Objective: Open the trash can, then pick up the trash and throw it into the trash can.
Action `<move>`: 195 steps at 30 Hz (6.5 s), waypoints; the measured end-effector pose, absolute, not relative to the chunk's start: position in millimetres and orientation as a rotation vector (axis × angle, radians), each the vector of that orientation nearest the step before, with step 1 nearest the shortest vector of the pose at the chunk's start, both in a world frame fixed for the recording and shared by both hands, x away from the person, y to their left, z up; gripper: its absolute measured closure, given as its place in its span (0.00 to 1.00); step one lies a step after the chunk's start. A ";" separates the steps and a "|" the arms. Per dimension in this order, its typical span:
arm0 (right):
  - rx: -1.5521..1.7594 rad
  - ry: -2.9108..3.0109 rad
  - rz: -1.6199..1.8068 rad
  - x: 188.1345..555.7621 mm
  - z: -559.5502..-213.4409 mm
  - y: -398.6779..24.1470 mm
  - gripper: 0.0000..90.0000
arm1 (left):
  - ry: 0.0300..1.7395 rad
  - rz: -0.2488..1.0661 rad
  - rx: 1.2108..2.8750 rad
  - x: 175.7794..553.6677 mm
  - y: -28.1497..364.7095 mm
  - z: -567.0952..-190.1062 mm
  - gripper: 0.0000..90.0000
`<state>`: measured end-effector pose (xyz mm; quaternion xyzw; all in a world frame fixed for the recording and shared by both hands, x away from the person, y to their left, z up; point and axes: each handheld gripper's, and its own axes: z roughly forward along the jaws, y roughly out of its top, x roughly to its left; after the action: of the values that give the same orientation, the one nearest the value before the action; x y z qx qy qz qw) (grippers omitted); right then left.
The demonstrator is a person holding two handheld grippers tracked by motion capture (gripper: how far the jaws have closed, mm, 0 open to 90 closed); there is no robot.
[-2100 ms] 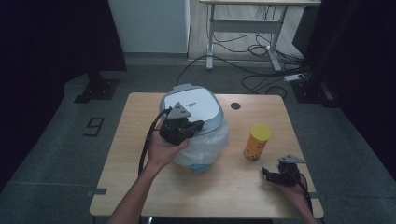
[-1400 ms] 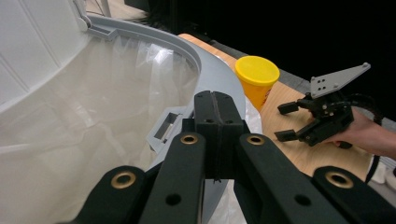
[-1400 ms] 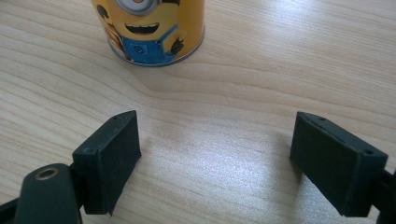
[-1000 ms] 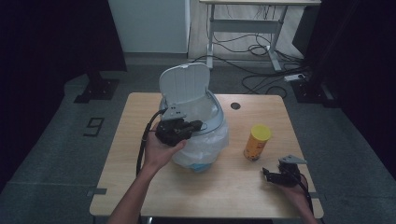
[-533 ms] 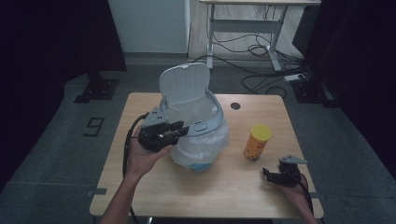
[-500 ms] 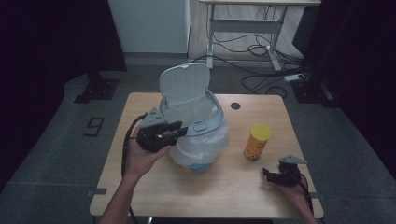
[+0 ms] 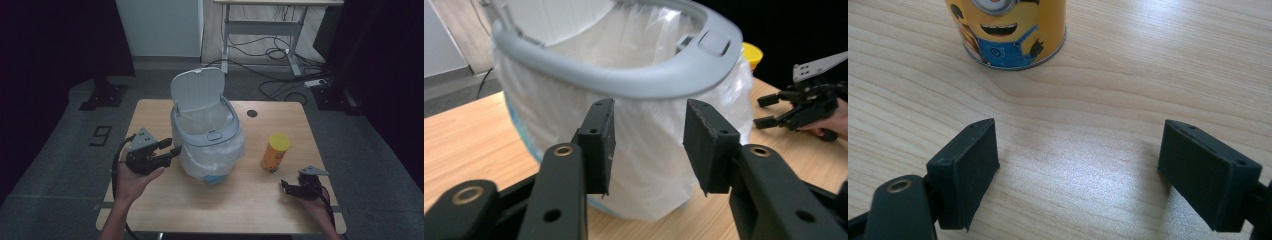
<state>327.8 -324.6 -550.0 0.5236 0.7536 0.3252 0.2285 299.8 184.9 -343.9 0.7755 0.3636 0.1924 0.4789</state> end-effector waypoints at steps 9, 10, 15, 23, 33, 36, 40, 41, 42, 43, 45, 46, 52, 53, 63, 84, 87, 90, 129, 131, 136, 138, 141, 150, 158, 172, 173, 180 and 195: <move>1.439 2.077 0.897 328.0 -550.1 -324.8 0.17 | 0.961 0.496 1.902 297.8 198.7 -369.4 0.50; 1.437 2.077 0.897 328.0 -550.1 -324.9 0.17 | 0.969 0.498 1.904 298.1 200.2 -373.6 0.49; 1.436 2.082 0.897 328.2 -549.8 -324.8 0.18 | 0.994 0.518 1.929 300.4 203.0 -393.4 0.44; 1.428 2.090 0.883 328.1 -548.1 -323.1 0.19 | 1.030 0.499 1.967 306.3 201.7 -423.6 0.41; 1.407 2.045 0.971 324.7 -535.2 -324.3 0.19 | 1.059 0.488 1.977 310.4 201.9 -441.0 0.39; 1.392 2.037 1.004 323.1 -530.0 -324.4 0.19 | 1.057 0.490 1.983 310.7 199.8 -443.7 0.38; 1.342 2.018 1.061 321.0 -513.2 -324.4 0.19 | 1.052 0.489 1.993 312.1 196.6 -447.0 0.38; 1.327 2.014 1.066 321.9 -507.8 -324.3 0.19 | 1.049 0.486 2.002 313.1 195.1 -449.6 0.37; 1.327 2.014 1.066 321.9 -507.8 -324.3 0.19 | 1.049 0.486 2.002 313.1 195.1 -449.6 0.37; 1.305 2.011 1.081 323.9 -498.7 -323.4 0.18 | 1.050 0.480 2.012 313.8 193.8 -453.2 0.37; 1.281 2.008 1.092 326.6 -490.2 -320.7 0.18 | 1.054 0.477 2.016 313.9 193.1 -456.3 0.37; 1.275 2.007 1.100 328.0 -487.4 -319.6 0.18 | 1.052 0.473 2.023 314.0 193.2 -457.9 0.37; 1.253 2.017 1.142 341.7 -475.8 -309.2 0.17 | 1.054 0.462 2.033 314.1 193.2 -462.3 0.36; 1.251 2.021 1.151 348.4 -473.9 -304.6 0.17 | 1.057 0.461 2.029 314.4 193.9 -462.4 0.36; 1.260 2.053 1.190 379.7 -475.2 -282.6 0.17 | 1.069 0.452 2.024 314.9 195.6 -464.3 0.36; 1.051 1.952 1.368 356.9 -362.1 -273.5 0.27 | 1.080 0.440 2.010 315.5 196.4 -464.5 0.36; 0.989 1.981 1.419 351.1 -338.2 -266.8 0.27 | 1.081 0.437 2.003 315.2 196.7 -463.6 0.36; 0.943 1.994 1.446 347.0 -322.4 -260.9 0.27 | 1.081 0.436 1.999 315.4 197.4 -463.2 0.36; 0.711 2.115 1.572 375.3 -246.1 -159.3 0.26 | 1.089 0.404 2.000 319.1 198.6 -467.0 0.36; 0.709 2.120 1.574 376.4 -246.1 -156.9 0.27 | 1.089 0.404 2.000 319.4 199.4 -467.0 0.36; 0.687 2.138 1.573 382.5 -243.7 -141.7 0.27 | 1.093 0.408 1.997 319.6 202.7 -466.7 0.36; 0.684 2.142 1.575 384.5 -242.5 -137.7 0.26 | 1.094 0.408 1.994 319.5 204.0 -466.1 0.36; 0.678 2.148 1.576 387.8 -240.4 -131.3 0.26 | 1.095 0.409 1.990 319.7 204.7 -465.9 0.37; 0.658 2.161 1.577 394.7 -238.0 -117.8 0.26 | 1.097 0.411 1.989 319.3 206.0 -465.3 0.36; 0.662 2.177 1.575 405.7 -240.2 -107.3 0.26 | 1.102 0.412 1.986 319.4 208.7 -465.9 0.36; 0.675 2.170 1.583 418.7 -250.7 -96.6 0.26 | 1.108 0.416 1.981 318.8 212.2 -465.6 0.37; 0.678 2.172 1.584 419.7 -252.4 -95.9 0.26 | 1.107 0.421 1.978 318.5 212.9 -464.9 0.37; 0.686 2.203 1.546 423.4 -260.4 -94.6 0.23 | 1.112 0.424 1.972 318.1 215.5 -463.5 0.37; 0.695 2.183 1.542 423.0 -260.8 -96.2 0.15 | 1.113 0.429 1.968 317.2 216.3 -462.0 0.37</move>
<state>423.0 -96.2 -260.8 0.2472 0.7762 0.5483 0.1890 317.2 216.3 -462.0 0.7807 0.4415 0.1702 0.4081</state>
